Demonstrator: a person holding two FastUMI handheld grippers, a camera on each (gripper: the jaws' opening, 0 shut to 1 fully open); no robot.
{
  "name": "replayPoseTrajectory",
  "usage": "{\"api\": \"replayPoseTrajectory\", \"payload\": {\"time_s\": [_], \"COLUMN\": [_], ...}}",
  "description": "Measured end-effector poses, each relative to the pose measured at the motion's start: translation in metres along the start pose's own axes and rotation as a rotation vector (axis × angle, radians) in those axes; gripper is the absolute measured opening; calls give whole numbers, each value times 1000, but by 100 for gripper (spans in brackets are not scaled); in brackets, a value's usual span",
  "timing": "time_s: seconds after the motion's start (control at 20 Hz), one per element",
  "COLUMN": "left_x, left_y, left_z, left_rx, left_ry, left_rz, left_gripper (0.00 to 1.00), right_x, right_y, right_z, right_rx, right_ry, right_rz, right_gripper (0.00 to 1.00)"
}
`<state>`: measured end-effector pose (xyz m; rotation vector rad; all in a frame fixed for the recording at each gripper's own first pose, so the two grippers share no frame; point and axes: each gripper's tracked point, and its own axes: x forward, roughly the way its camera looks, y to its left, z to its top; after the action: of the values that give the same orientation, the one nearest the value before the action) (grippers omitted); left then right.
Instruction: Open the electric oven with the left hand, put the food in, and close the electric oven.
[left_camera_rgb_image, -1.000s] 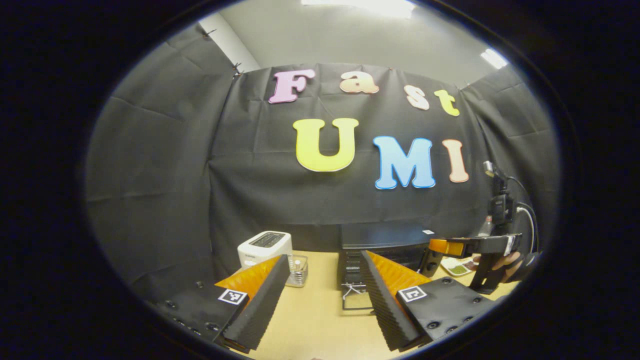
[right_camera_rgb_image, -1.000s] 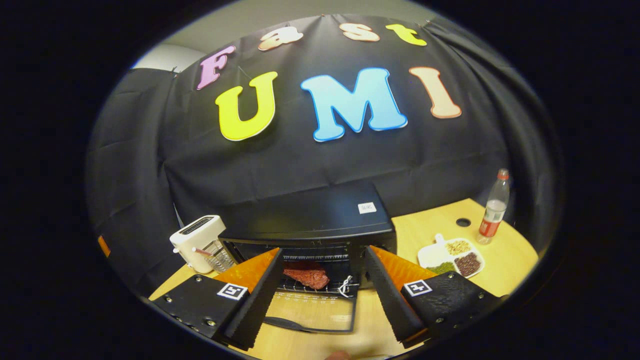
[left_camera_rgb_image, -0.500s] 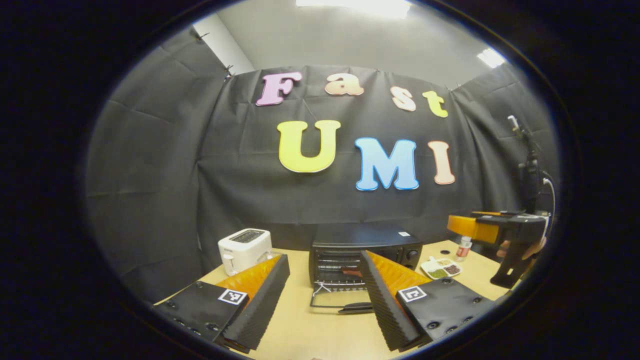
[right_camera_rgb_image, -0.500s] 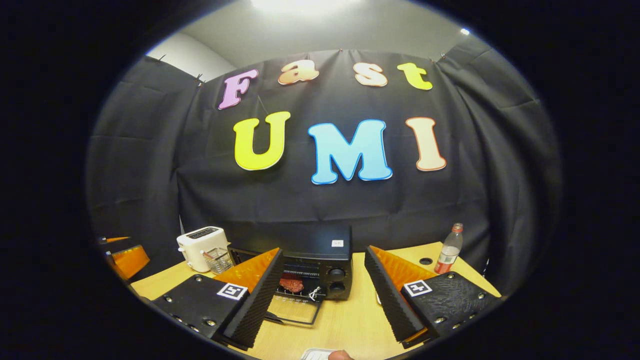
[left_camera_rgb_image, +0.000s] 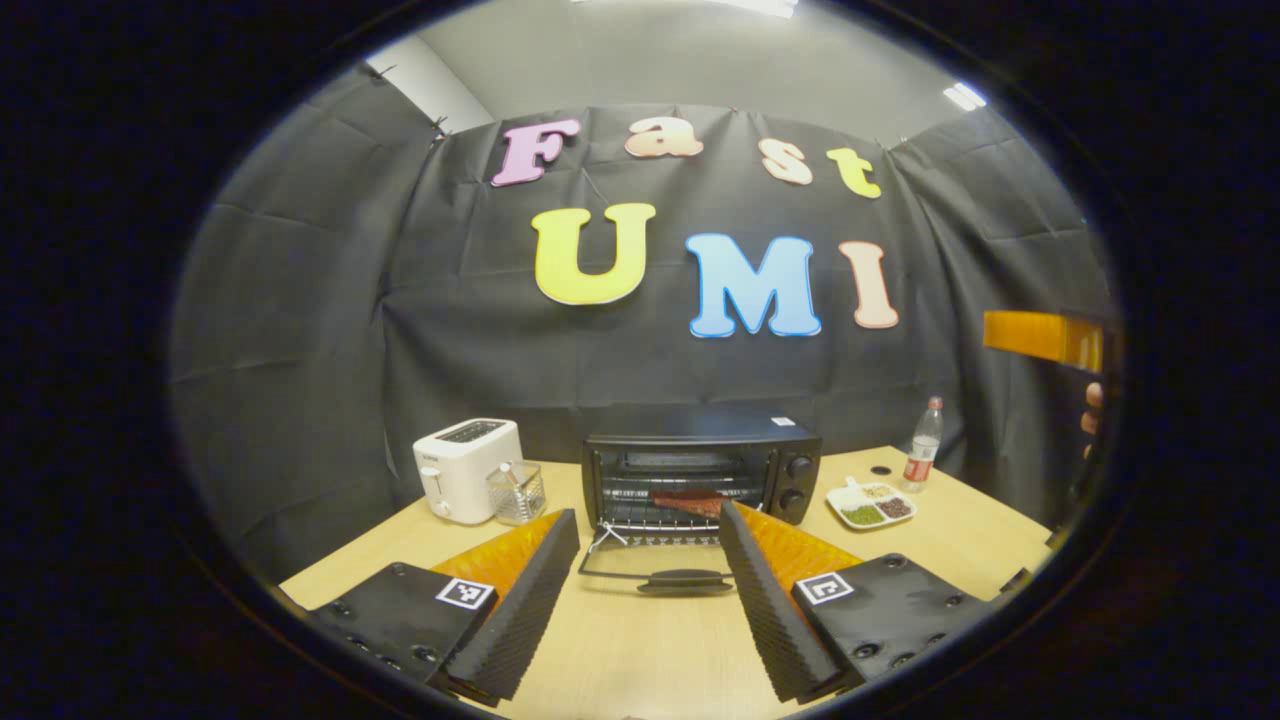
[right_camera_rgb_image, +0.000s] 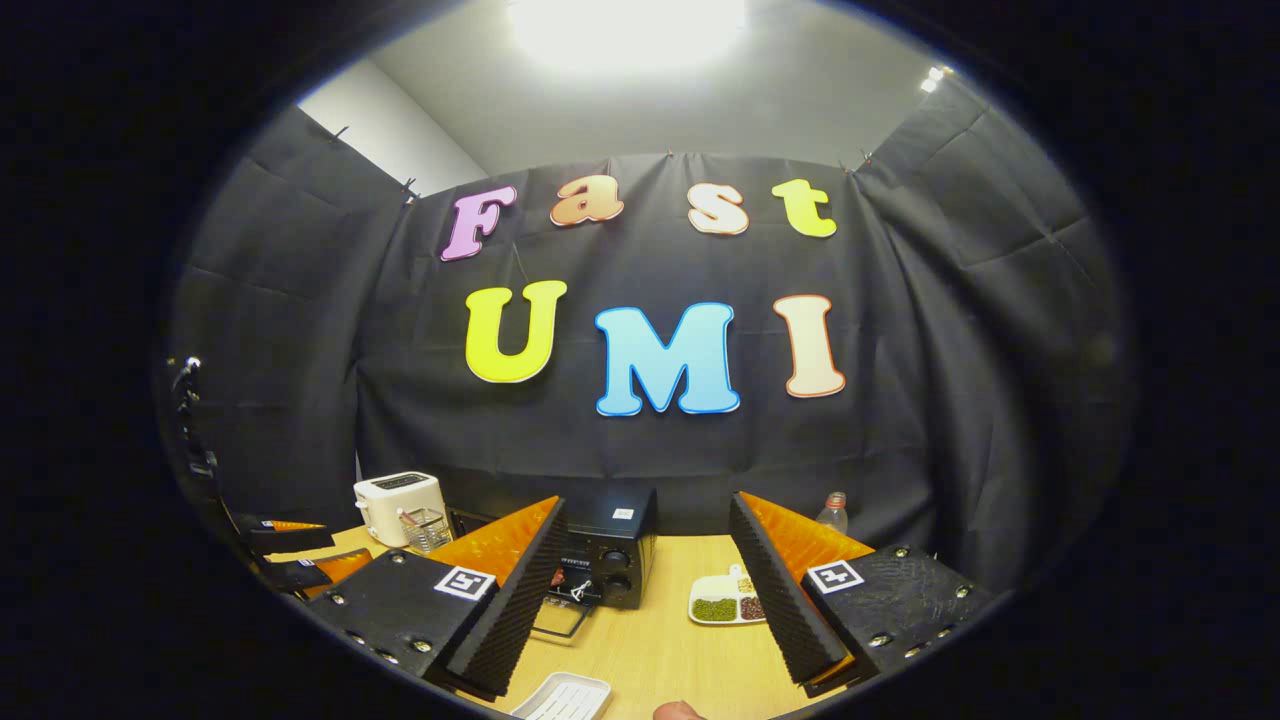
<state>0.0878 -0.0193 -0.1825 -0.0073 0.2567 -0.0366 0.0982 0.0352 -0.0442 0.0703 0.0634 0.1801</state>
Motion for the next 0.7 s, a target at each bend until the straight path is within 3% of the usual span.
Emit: {"api": "replayPoseTrajectory", "payload": {"time_s": [0.35,0.6,0.7], "left_x": [35,69,81], "left_y": [-36,-48,-52], "left_z": [-62,-114,-134], "left_rx": [20,5,-2], "left_ry": [133,262,320], "left_rz": [-79,-127,-139], "left_gripper": [94,98,94], "right_x": [-23,-18,-16], "right_y": [-23,-43,-51], "right_z": [3,-2,-1], "right_rx": [10,-9,-20], "right_ry": [11,44,51], "right_rz": [-55,-123,-155], "right_gripper": [98,98,98]}}
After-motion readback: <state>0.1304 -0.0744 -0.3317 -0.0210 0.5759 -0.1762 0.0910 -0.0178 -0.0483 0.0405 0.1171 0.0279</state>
